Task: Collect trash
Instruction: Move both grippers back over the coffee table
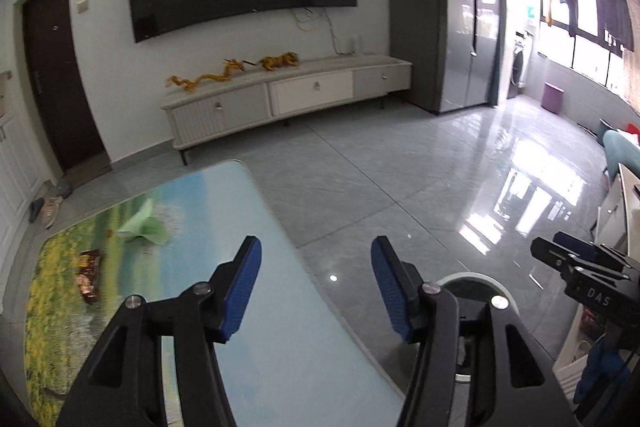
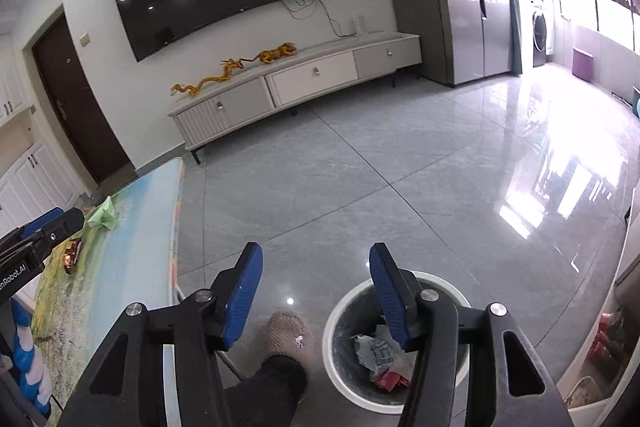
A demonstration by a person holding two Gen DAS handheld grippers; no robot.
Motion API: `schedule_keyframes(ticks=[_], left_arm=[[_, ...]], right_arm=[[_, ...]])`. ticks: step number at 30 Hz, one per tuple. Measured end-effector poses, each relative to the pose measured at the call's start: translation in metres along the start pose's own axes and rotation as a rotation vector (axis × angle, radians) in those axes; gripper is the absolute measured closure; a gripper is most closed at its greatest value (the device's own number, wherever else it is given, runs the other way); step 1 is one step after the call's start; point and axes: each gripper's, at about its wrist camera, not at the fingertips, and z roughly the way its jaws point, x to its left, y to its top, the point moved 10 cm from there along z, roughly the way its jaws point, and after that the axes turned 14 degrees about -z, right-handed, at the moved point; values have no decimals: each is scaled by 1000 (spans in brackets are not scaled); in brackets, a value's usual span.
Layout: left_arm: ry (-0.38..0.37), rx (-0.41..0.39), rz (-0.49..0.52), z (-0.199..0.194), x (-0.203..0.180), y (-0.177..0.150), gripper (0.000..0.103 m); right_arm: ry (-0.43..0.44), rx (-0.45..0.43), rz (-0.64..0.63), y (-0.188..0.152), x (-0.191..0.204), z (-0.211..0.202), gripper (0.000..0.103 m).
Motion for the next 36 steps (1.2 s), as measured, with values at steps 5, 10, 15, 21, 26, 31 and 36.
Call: schedule_keyframes(ticks=[5,10,15,21,26,31,36], left_arm=[[128,-85,-70,-45,77,12,39],[232,-134,-136,-84,142,12,38],[300,-181,-190,-124,195,5,37],[376,-222,-251,-157,239,-3,36],[400,-238,-281,-174,265,-9,35],[410,-248,-306,-181,284,-12,35],[419,-251,-320,-185,301,-15,34]], right_arm=[[71,-48,-88,23,63,-11,41],[138,-94,-165,42,123,-22,39],[191,-121,-235,56,178,-29,36],[242,-130,-307,60,231,-34,34],[272,-131,-356,61,266,-36,33],[283,-133,-393,59,289,-40,33],[290,-138,-414,60,304,-40,31]])
